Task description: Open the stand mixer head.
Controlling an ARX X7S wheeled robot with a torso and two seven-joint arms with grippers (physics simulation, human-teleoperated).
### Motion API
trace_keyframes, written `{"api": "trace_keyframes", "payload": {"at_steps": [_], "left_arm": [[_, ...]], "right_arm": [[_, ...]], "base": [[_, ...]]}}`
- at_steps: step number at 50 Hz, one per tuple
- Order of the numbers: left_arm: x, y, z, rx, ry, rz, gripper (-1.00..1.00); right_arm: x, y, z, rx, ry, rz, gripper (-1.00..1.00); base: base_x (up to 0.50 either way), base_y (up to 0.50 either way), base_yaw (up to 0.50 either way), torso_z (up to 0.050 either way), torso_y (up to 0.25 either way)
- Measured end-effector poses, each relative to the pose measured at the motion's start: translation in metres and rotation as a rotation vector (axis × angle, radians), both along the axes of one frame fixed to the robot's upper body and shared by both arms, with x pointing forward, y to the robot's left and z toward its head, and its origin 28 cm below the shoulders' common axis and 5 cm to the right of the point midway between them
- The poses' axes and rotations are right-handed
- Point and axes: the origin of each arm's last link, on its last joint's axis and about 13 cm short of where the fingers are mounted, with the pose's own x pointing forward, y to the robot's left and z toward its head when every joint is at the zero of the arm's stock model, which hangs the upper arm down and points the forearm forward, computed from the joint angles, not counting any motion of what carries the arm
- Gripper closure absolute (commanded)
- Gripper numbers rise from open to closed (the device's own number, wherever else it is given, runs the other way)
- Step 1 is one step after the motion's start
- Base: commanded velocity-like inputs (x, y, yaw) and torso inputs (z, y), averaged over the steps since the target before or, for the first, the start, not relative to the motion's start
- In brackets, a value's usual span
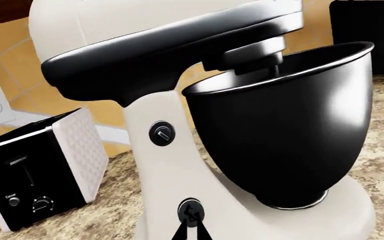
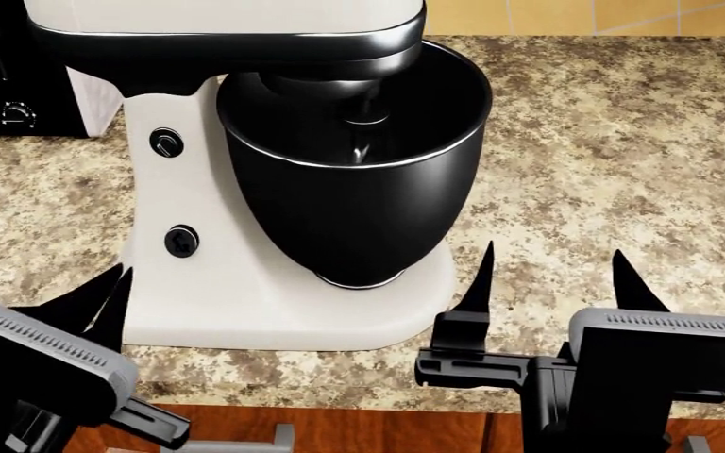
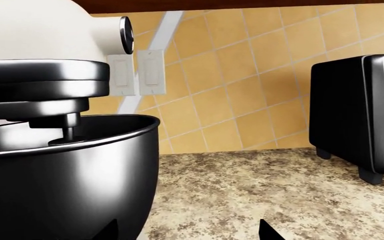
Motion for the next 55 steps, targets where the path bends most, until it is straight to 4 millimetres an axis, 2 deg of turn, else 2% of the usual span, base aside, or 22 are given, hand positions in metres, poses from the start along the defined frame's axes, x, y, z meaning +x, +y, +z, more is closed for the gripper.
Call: {"api": "trace_keyframes", "payload": {"at_steps": [13,25,41,55], "left_arm": [[0.015,-0.002,0.008,0.148,0.006,-0.099,1.0],[0.035,0.0,0.011,0.125,-0.006,-0.113,1.0],[0.047,0.0,-0.003,0.12,0.051,-0.144,1.0],[0.064,0.004,-0.006,0.098,0.068,-0.113,1.0]], "right_arm": [[0.002,0.0,-0.003,-0.005,0.009,-0.002,-1.0],[0.005,-0.001,-0.007,-0.011,0.023,-0.007,-1.0],[0.008,-0.002,-0.01,-0.014,0.028,-0.011,-1.0],[0.008,-0.002,-0.01,-0.016,0.028,-0.012,-1.0]], "base": [[0.0,0.0,0.0,0.0,0.0],[0.0,0.0,0.0,0.0,0.0],[0.0,0.0,0.0,0.0,0.0],[0.0,0.0,0.0,0.0,0.0]]}}
